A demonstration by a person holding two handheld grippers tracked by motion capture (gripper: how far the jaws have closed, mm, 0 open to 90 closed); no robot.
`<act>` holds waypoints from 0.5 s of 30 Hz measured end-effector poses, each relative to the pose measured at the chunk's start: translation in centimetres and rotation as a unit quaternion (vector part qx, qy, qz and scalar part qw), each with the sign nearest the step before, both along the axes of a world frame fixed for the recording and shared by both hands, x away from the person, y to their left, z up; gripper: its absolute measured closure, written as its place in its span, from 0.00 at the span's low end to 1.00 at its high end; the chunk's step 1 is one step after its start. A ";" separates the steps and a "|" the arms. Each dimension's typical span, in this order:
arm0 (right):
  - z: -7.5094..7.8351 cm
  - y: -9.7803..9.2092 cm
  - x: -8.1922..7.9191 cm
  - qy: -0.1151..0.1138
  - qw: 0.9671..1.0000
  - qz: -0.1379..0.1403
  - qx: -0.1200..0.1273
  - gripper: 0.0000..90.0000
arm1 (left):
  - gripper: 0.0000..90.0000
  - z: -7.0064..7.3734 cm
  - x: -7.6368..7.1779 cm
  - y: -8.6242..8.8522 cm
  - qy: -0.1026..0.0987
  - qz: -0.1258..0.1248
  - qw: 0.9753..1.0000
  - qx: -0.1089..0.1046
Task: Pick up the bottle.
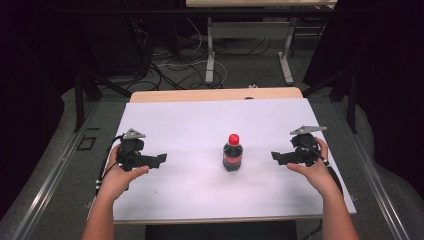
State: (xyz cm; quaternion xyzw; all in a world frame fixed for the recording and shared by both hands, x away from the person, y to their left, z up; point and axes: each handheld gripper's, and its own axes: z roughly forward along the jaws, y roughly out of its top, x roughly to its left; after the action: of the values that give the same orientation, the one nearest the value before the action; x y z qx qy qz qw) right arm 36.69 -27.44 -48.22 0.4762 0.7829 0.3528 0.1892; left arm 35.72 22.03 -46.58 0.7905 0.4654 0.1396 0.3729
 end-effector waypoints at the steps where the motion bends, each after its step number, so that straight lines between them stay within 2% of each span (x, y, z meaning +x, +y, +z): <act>1: 0.1 0.7 -0.2 -0.006 1.000 0.009 0.001 0.01 | 0.02 0.2 -0.1 0.0 0.003 0.003 1.000 -0.001; 4: 0.1 1.2 -0.3 -0.011 1.000 0.018 -0.001 0.02 | 0.02 0.3 -0.2 -0.1 -0.001 0.002 1.000 -0.008; 5: 0.1 1.9 -0.4 -0.014 0.999 0.031 -0.001 0.07 | 0.02 0.4 -0.3 -0.1 0.001 0.000 1.000 -0.011; 11: 0.0 3.4 -0.6 -0.027 0.998 0.058 0.008 0.12 | 0.02 0.6 -0.7 -0.4 -0.004 -0.006 1.000 -0.009; 12: 0.0 3.7 -0.6 -0.028 0.998 0.060 0.015 0.13 | 0.02 0.6 -0.8 -0.4 -0.003 -0.008 1.000 -0.010; 13: -0.2 4.5 -0.6 -0.030 0.996 0.081 0.022 0.16 | 0.02 0.6 -0.8 -0.5 -0.004 -0.009 1.000 -0.007; 15: -0.3 4.8 -0.7 -0.032 0.995 0.086 0.026 0.16 | 0.02 0.6 -0.9 -0.6 -0.003 -0.011 1.000 -0.005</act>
State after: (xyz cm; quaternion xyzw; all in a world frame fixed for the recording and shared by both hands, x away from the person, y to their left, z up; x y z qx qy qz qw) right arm 35.98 -22.60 -48.48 0.4003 0.8051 0.4028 0.1710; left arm 34.81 21.40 -45.94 0.7931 0.4564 0.1351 0.3800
